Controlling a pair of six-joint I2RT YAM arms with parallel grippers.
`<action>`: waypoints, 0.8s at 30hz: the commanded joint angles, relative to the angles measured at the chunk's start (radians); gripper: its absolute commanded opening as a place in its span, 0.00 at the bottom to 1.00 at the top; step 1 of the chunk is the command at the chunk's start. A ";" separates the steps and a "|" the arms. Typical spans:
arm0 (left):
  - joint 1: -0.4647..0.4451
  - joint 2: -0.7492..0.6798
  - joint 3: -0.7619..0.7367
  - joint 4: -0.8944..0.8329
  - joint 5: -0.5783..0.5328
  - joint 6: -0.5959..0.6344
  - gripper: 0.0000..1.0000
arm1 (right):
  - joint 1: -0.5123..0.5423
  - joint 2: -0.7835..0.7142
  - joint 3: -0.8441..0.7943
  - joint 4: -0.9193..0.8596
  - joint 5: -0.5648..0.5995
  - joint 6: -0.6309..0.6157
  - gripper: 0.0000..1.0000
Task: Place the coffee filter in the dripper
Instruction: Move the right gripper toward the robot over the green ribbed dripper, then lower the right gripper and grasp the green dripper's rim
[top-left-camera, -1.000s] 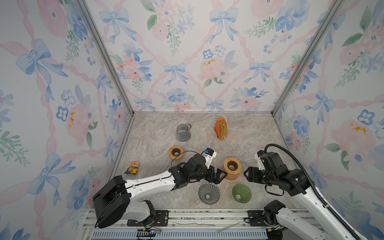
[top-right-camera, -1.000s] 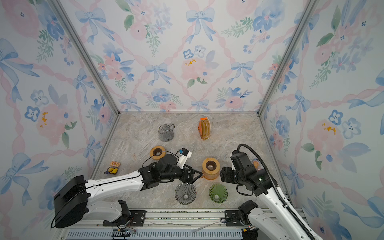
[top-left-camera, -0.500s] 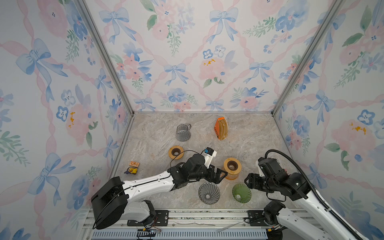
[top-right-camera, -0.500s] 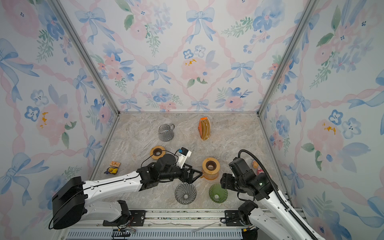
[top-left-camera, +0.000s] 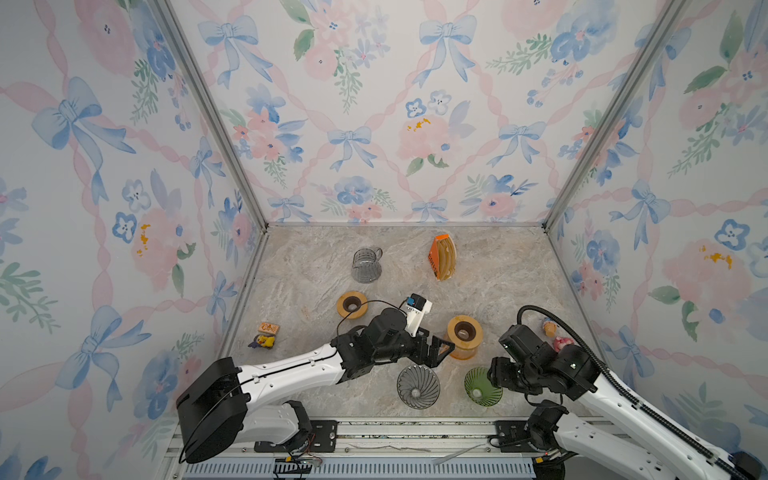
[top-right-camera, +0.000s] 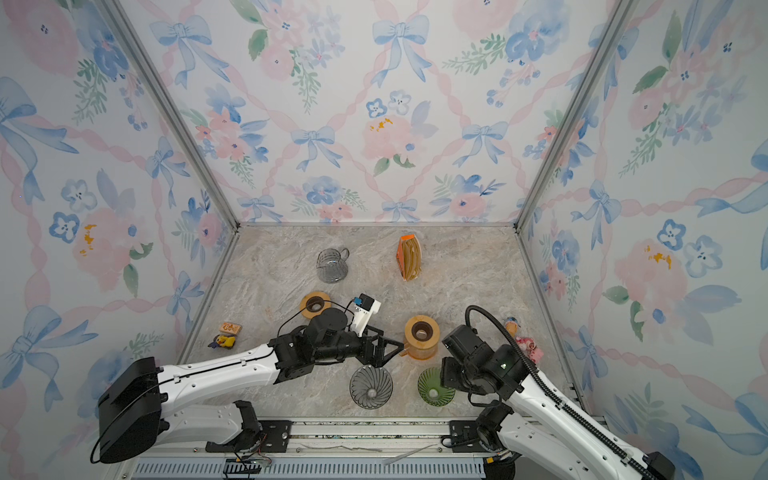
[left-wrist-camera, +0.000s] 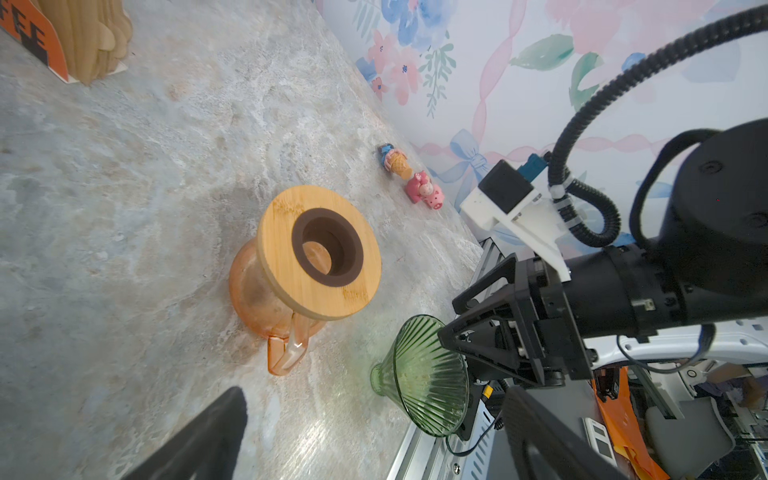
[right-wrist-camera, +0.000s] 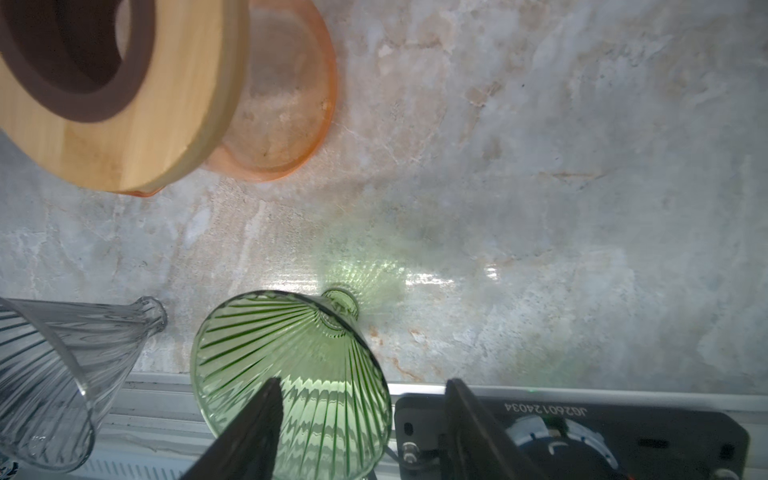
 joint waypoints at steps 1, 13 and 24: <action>-0.005 -0.022 -0.020 0.020 0.005 0.025 0.98 | 0.014 0.012 -0.024 0.010 0.009 0.024 0.62; 0.004 -0.025 -0.031 0.028 0.009 0.023 0.98 | 0.014 0.052 -0.080 0.108 -0.047 0.015 0.56; 0.009 -0.028 -0.041 0.032 0.009 0.019 0.98 | 0.014 0.077 -0.144 0.195 -0.058 0.016 0.48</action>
